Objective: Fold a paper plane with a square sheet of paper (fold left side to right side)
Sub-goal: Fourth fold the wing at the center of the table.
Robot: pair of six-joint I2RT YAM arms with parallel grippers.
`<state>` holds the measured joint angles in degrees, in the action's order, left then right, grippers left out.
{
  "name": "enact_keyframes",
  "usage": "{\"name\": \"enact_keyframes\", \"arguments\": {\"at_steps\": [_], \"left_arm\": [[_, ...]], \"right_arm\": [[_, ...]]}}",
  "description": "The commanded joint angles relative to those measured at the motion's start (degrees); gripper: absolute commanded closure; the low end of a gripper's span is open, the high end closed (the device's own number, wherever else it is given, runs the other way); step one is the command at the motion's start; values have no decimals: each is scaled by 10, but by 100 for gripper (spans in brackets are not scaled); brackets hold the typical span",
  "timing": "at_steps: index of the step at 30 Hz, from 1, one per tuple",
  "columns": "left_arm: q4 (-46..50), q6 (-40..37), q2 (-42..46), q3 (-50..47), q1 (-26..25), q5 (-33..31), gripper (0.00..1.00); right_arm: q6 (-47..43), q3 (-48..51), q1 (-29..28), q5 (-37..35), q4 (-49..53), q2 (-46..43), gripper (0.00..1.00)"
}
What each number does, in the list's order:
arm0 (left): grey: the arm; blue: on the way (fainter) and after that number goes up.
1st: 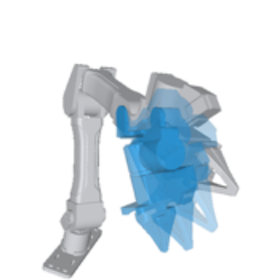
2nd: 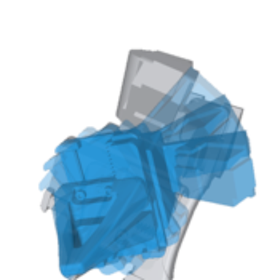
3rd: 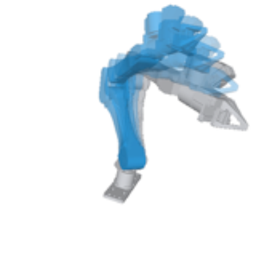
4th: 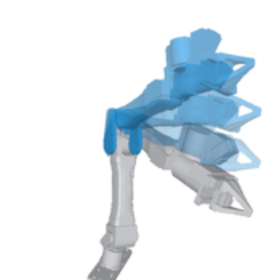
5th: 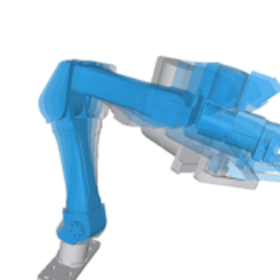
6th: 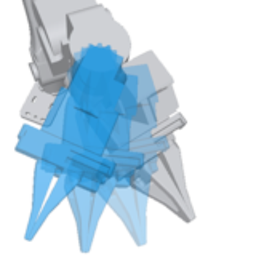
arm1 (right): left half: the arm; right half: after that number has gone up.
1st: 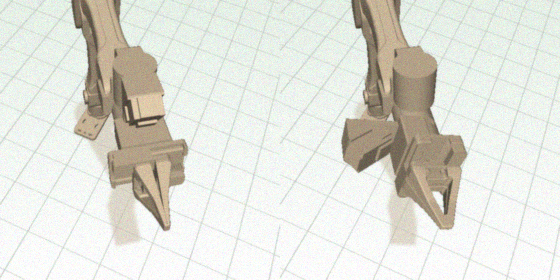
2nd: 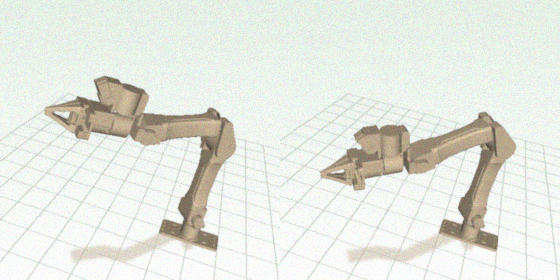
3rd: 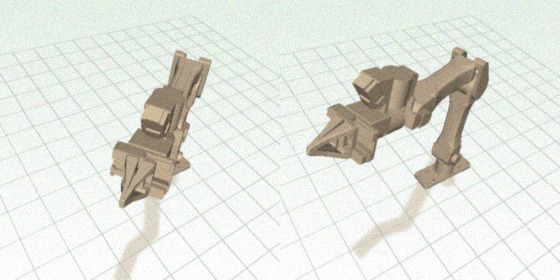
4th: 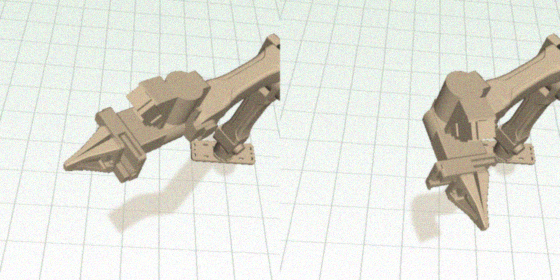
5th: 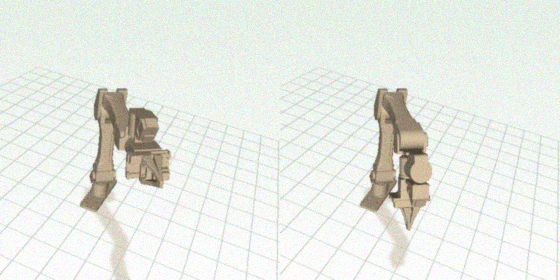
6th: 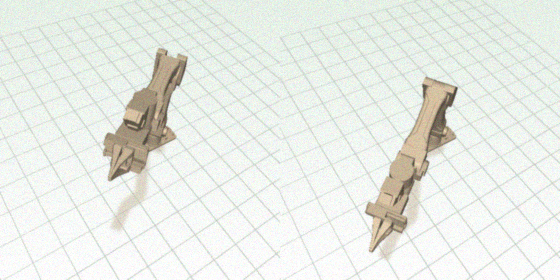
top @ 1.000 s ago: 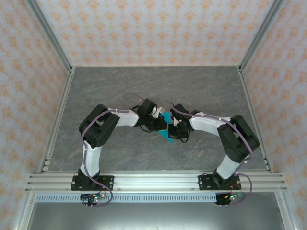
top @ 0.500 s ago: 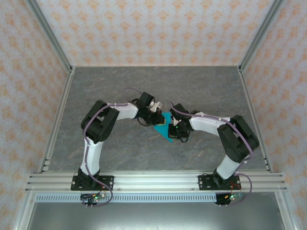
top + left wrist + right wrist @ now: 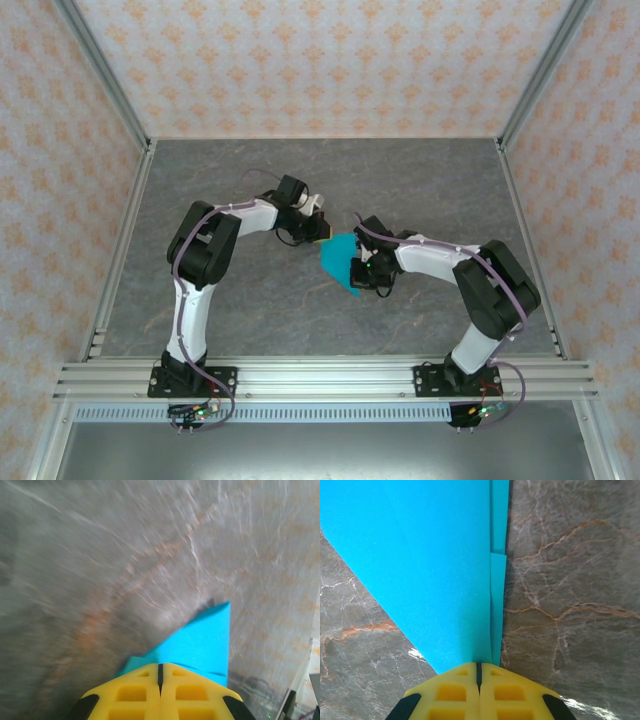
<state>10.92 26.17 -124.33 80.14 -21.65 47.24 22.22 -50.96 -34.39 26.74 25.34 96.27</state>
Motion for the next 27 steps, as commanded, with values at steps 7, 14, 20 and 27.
{"name": "enact_keyframes", "arguments": {"at_steps": [7, 14, 20, 27], "left_arm": [[31, -26, -43, 57, 45, -58, 100], [24, -21, 24, 32, 60, -59, 89], [-36, 27, 133, -65, 62, -63, 68], [-156, 121, 201, -188, 7, -51, 59]], "right_arm": [[-11, 51, -2, -79, 78, 38, 100], [-1, 38, -2, -42, 15, -16, 97], [9, 27, -2, -64, -38, -102, 78], [20, 71, 0, -189, -48, -242, 53]]}}
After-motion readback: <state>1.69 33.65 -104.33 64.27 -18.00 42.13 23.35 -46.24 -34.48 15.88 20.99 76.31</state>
